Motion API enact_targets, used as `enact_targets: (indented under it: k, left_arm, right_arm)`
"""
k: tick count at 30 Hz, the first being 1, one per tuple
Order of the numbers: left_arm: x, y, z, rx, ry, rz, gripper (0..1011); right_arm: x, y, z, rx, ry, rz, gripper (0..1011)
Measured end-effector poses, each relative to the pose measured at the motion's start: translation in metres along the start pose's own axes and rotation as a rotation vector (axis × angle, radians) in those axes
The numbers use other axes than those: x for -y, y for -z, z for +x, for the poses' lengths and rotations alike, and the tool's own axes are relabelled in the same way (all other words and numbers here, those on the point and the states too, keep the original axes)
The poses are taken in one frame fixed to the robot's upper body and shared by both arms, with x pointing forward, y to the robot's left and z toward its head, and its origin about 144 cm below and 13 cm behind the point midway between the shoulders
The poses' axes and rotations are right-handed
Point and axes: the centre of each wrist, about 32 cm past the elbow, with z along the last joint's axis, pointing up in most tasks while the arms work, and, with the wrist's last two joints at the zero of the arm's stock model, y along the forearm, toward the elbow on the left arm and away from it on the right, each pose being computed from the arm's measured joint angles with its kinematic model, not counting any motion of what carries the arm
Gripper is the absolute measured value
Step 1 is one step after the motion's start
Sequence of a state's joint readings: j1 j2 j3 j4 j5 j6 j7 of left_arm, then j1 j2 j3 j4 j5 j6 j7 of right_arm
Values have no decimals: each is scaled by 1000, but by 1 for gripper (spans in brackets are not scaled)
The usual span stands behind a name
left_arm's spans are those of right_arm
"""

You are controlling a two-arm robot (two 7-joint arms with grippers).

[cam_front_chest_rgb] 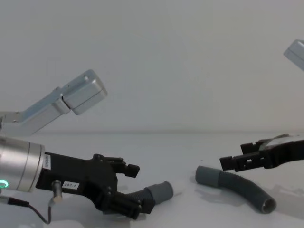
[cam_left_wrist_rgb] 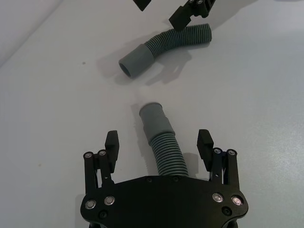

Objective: Use both hands to pick up one end of the pipe from the table, align the ends, and insert them.

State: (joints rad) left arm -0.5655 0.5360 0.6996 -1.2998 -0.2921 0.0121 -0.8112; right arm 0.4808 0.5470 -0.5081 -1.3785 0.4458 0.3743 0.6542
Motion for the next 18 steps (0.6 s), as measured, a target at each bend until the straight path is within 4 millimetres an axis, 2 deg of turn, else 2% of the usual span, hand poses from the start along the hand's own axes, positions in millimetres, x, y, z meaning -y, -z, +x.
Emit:
enact_targets:
  k: [18]
  left_arm:
    - [2, -1, 5, -77, 15, 35, 1001]
  right_arm:
    - [0, -7, 5, -27, -43, -66, 1002]
